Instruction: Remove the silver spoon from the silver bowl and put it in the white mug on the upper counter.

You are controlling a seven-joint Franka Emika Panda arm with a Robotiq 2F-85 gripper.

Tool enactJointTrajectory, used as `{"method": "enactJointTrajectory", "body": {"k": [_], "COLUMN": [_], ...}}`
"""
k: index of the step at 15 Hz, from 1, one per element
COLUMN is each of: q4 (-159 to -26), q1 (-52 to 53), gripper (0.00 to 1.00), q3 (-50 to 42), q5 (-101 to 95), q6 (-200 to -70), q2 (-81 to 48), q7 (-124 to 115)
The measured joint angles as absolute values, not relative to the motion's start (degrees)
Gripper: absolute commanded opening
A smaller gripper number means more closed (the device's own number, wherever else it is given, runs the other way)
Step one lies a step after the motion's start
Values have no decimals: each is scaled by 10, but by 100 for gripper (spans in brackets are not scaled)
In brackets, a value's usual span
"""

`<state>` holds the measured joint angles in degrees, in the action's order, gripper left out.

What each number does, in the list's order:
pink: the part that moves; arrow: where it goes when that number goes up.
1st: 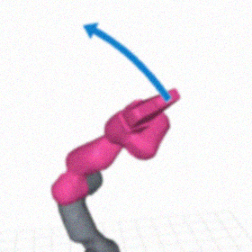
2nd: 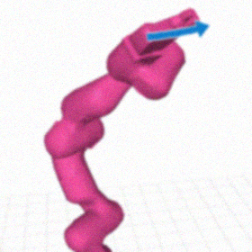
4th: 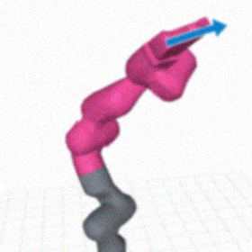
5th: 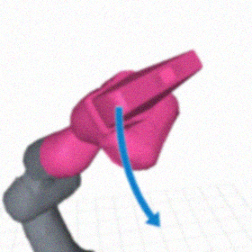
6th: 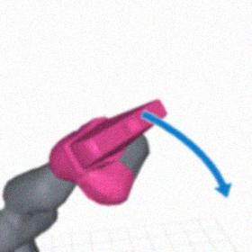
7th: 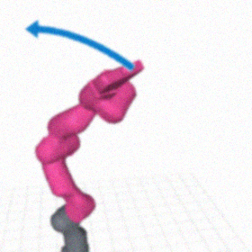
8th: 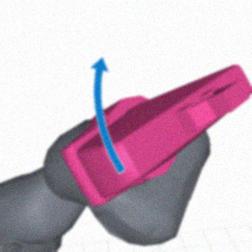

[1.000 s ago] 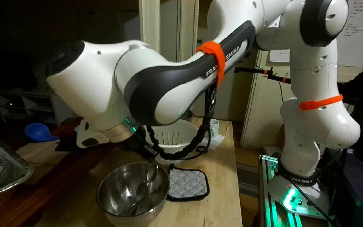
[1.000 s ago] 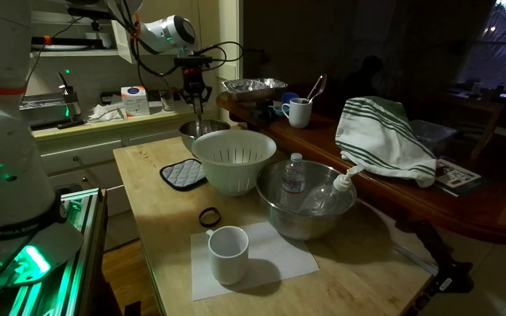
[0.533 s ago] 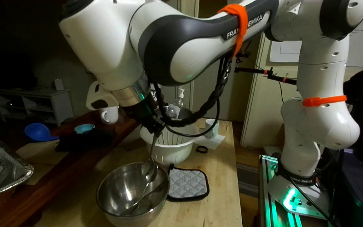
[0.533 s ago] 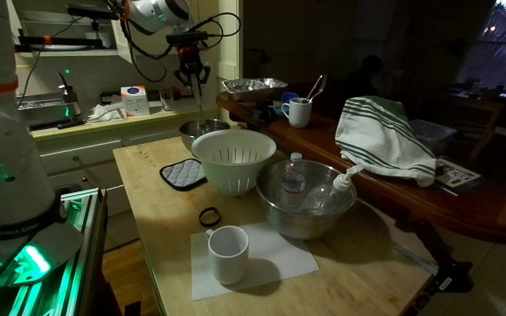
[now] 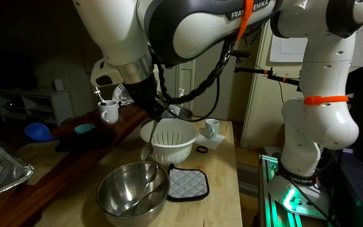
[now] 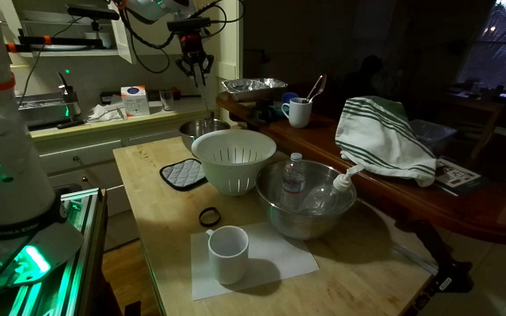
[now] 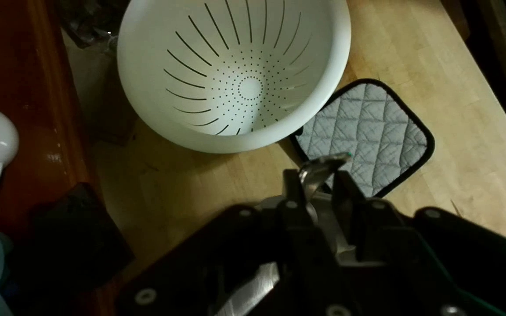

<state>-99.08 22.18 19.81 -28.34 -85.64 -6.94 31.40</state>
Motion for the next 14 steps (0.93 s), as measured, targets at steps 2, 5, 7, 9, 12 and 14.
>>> {"method": "enactJointTrajectory", "body": {"k": [2,5,7,9,12,14], "q4": [-989,-989,-990,-990,-976,-926], "q1": [218,217,217,216,216,220], "gripper": [23,23,23,6,6,6], "q3": [198,198,198,198,197,200], "q5": [-283,-283,-283,-283,-304,-347], "q6": [-851,-850,-850,-850,-850,-839], "q2": [-57,-50,-50,-50,-52,-73], "q7": [329,334,335,336,322,314]}}
